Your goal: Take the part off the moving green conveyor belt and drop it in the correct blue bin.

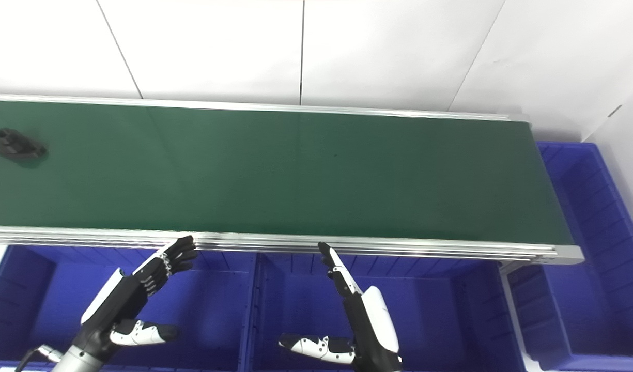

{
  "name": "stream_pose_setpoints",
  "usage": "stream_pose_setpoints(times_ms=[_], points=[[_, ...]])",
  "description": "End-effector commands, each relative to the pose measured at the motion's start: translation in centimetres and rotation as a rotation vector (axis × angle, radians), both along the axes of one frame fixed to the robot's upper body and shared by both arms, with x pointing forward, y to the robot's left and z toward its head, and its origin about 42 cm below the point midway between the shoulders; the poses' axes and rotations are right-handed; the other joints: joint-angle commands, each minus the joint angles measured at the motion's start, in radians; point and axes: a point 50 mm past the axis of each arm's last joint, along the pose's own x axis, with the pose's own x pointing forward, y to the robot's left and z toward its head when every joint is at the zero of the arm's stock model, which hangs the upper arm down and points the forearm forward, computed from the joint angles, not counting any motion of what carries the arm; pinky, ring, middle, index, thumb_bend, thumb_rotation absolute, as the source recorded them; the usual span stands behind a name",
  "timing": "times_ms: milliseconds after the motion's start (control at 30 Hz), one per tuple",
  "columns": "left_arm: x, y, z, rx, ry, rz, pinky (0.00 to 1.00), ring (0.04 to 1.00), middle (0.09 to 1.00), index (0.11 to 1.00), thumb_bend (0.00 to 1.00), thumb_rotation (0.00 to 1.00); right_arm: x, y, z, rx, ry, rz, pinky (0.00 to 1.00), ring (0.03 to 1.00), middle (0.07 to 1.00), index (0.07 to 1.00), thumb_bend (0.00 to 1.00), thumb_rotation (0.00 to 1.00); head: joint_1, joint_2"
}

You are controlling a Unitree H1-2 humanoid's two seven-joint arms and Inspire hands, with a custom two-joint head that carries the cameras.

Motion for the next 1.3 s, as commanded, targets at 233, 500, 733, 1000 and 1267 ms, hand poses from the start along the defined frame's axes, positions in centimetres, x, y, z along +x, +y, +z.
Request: stream_pose_setpoints(times_ms=[233, 500, 733, 1000, 1267], points=[[0.3, -0.4, 0.9, 0.019, -0.061, -0.018, 0.87, 0.911, 0.932, 0.922, 0.82, 0.46, 0.2, -0.3, 0.3, 0.0, 0.012, 0.008, 0.83, 0.907, 0.949, 0.97, 0.73, 0.41, 0.016, 0.006], [0.2, -0.5, 0.6, 0.039, -0.053, -0.021, 0.88, 0.913, 0.931, 0.924, 0.84, 0.4, 0.4, -0.1, -0.1, 0.009, 0.017, 0.02, 0.84, 0.905, 0.938, 0.962, 0.74, 0.42, 0.019, -0.008], [0.2, -0.6, 0.4, 0.047, -0.048, -0.02, 0.86, 0.905, 0.924, 0.916, 0.83, 0.42, 0.3, 0.0, -0.5, 0.004, 0.027, 0.025, 0.84, 0.904, 0.94, 0.963, 0.74, 0.41, 0.03, -0.021], [0.2, -0.7, 0.0, 0.052, -0.036, -0.019, 0.83, 0.88, 0.91, 0.905, 0.84, 0.46, 0.1, 0.2, -1.0, 0.006, 0.042, 0.032, 0.79, 0.883, 0.938, 0.965, 0.74, 0.39, 0.041, -0.046], [0.2, -1.7, -1.3, 0.078, -0.006, -0.026, 0.78, 0.836, 0.878, 0.881, 0.85, 0.49, -0.4, -0.7, -2.6, 0.023, 0.044, 0.034, 0.72, 0.826, 0.905, 0.962, 0.72, 0.36, 0.203, -0.191]])
